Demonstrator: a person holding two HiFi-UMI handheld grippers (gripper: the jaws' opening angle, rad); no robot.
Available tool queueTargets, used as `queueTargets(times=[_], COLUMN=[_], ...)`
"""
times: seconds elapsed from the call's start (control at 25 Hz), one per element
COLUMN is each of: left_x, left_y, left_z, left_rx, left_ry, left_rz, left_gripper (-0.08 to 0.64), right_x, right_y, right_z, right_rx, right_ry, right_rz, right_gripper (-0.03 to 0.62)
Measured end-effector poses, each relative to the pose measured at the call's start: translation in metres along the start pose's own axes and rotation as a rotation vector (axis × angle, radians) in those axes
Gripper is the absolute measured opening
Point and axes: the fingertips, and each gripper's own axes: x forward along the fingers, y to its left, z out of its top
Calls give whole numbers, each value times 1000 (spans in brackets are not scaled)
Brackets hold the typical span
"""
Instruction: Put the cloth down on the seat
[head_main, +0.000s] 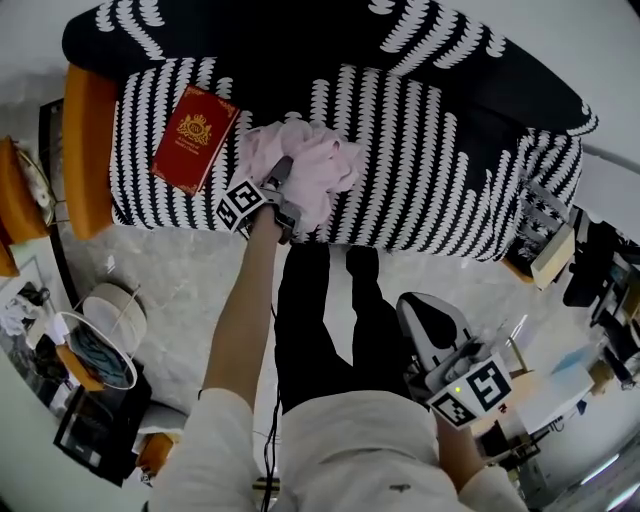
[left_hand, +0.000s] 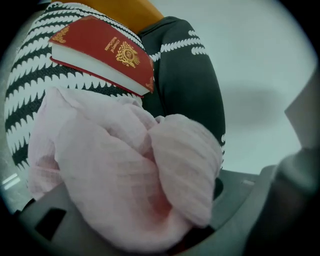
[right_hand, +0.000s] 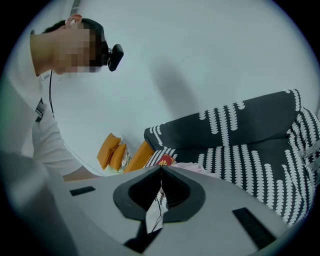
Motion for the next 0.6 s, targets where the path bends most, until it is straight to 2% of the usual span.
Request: queueTargets(times=[0.28,0.6], left_x=[10,15], left_y=[25,41], left_z=[-6,-7], left_rx=[57,91], left_ry=[40,82], left_rz=[93,137], left_gripper=[259,247], right_x=[1,-5], right_y=[-3,-11], right_z=[-9,-14], right_rx=[13,38], right_ry=[10,3], right_rz=[-6,-22], right_gripper=[8,8])
